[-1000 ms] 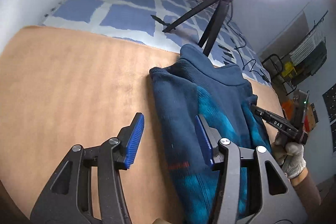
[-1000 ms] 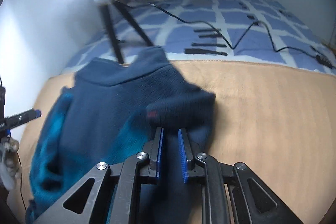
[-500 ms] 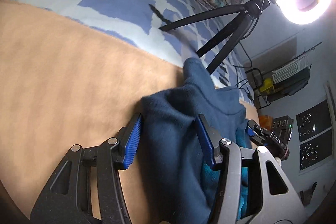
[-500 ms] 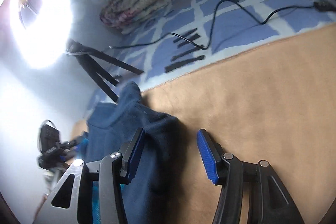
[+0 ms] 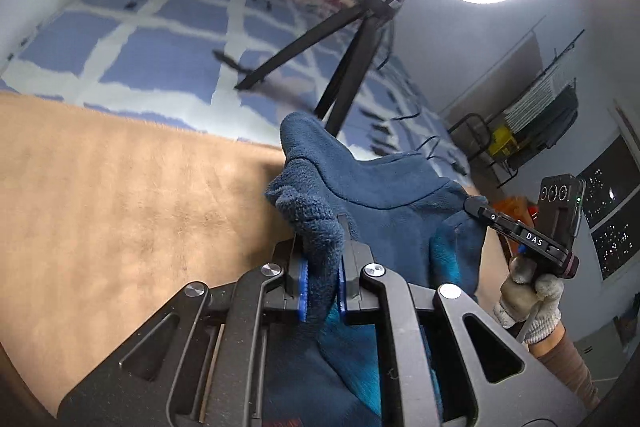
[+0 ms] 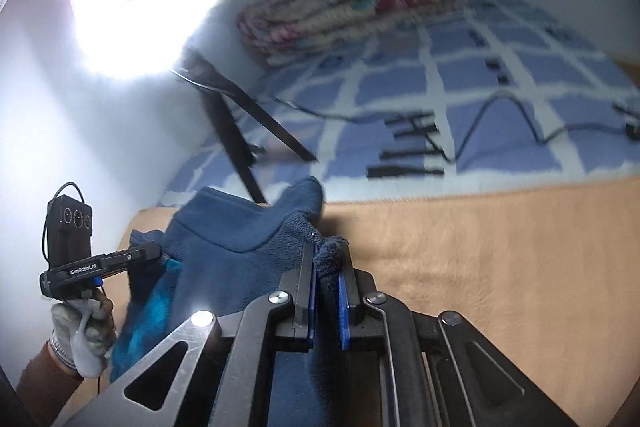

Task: Fold large clothes
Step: 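Lift the collar end with both tools and fold it over the hem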

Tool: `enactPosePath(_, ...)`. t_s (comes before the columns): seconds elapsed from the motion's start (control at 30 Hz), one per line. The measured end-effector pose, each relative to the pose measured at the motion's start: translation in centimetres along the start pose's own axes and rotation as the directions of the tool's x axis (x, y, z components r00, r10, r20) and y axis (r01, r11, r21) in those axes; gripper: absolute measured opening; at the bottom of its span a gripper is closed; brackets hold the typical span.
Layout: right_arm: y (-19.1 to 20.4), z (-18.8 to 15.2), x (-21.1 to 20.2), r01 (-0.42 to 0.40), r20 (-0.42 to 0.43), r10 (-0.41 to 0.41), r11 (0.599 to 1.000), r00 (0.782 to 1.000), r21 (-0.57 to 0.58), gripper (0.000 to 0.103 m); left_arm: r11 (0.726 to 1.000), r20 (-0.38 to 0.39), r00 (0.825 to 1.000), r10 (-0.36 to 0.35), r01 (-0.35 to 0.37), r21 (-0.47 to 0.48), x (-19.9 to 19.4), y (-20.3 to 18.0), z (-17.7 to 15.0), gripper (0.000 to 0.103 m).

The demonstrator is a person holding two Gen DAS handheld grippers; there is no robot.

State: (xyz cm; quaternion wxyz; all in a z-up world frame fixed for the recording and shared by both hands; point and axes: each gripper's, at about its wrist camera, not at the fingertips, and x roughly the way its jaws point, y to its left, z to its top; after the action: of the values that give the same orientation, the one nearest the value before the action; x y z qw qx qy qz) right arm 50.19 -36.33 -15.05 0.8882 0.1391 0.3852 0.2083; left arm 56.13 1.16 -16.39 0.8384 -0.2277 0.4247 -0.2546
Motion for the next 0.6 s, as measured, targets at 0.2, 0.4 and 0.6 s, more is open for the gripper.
enactPosePath(0.2,3.3,-0.2,-4.9,-0.02,0.053,0.024,0.998,0.998,-0.067,0.006,0.999,0.054,0.998,-0.032,0.03,0.026,-5.0,-2.4,-1.5,0.008)
enactPosePath(0.4,5.7,-2.2,-10.3,-0.045,0.09,0.052,0.996,0.995,-0.077,0.006,0.997,0.088,0.995,-0.055,0.05,0.057,-9.3,-5.0,-3.9,0.008)
enactPosePath(0.6,7.3,-5.5,-15.0,-0.043,0.108,0.053,0.995,0.993,-0.09,0.006,0.994,0.116,0.991,-0.068,0.057,0.092,-14.4,-8.3,-7.3,0.008)
